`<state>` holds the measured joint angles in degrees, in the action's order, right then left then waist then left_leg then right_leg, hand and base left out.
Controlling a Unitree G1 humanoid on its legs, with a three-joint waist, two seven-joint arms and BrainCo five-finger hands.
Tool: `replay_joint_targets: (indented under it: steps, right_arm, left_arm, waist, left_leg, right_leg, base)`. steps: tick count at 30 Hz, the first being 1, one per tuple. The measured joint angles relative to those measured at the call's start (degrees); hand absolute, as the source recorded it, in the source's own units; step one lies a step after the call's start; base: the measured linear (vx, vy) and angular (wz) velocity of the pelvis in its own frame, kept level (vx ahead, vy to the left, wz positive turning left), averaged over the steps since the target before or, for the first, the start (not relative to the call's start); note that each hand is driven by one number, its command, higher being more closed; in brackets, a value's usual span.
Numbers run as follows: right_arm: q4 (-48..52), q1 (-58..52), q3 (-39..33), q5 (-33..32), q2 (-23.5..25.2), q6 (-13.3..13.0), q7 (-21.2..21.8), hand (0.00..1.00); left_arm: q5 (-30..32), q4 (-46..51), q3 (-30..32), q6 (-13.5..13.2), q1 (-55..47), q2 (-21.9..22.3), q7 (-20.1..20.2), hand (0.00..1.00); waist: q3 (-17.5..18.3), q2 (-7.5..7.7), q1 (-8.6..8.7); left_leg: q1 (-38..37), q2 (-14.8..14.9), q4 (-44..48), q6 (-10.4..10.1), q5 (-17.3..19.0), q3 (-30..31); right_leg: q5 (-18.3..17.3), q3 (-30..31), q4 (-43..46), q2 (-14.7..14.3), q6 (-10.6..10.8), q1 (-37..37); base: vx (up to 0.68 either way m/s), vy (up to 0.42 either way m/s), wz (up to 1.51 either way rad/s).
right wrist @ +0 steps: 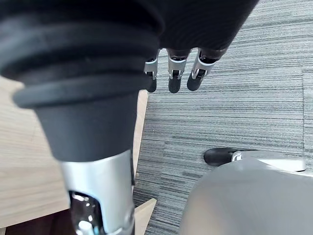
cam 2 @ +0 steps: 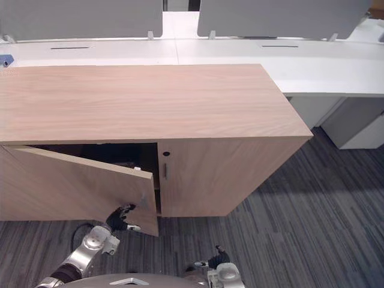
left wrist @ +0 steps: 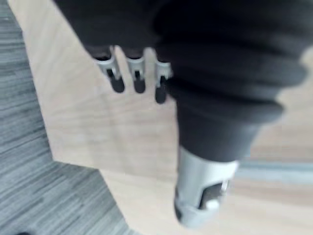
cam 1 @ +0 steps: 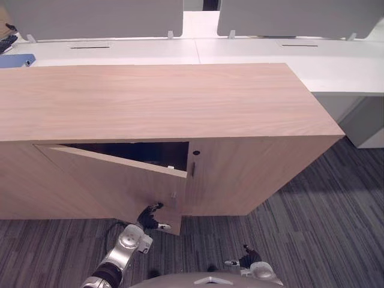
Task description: Walk over to the cabinet, pick up the folder, carry it to the office cabinet, place the folder inside the office cabinet, then close the office cabinet door
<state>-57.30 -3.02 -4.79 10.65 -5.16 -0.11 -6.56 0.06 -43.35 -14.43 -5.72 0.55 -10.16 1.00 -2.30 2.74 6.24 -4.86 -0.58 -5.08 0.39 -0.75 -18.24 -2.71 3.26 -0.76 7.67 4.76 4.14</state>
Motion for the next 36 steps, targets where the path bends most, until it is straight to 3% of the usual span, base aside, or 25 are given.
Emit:
replay_joint_targets:
  steps: [10, 28, 36]
  right_arm:
    - [-1.5, -0.6, -1.1, -1.9, 0.2, 0.0, -0.1, 0.0]
    - [-4.1, 0.6, -3.4, -1.8, 0.4, 0.0, -0.2, 0.0]
    - [-4.5, 0.8, -4.9, -1.8, 0.6, 0.3, -0.1, 0.0]
  left_arm:
    - [0.1, -7.7, 10.8, 0.7, -4.1, 0.1, -3.2, 0.0]
    - [0.3, -14.2, 21.2, 2.4, -6.9, 2.5, -5.8, 0.0]
    - [1.4, -16.3, 22.6, 2.9, -7.0, 2.6, -5.8, 0.0]
  waist:
    - [0.2, 0.82, -1.48]
    - [-0.6, 1.26, -2.79]
    - [-1.4, 1.05, -2.89]
  left_leg:
    - [0.3, -0.1, 0.0, 0.0, -0.1, 2.6]
    - [-0.1, 0.0, 0.0, -0.7, 0.3, 3.7]
    - [-0.6, 0.0, 0.0, -0.7, 0.3, 4.0]
  right_leg:
    - [-0.8, -2.9, -0.1, 0.1, 1.0, 1.2]
    - [-0.9, -4.4, 0.2, 0.1, 1.1, 2.1]
    - [-0.9, -4.9, -0.2, 0.1, 1.0, 3.0]
  base:
    - [0.0, -0.049, 0.13]
    - [-0.02, -0.033, 0.03]
    - [-0.01, -0.035, 0.03]
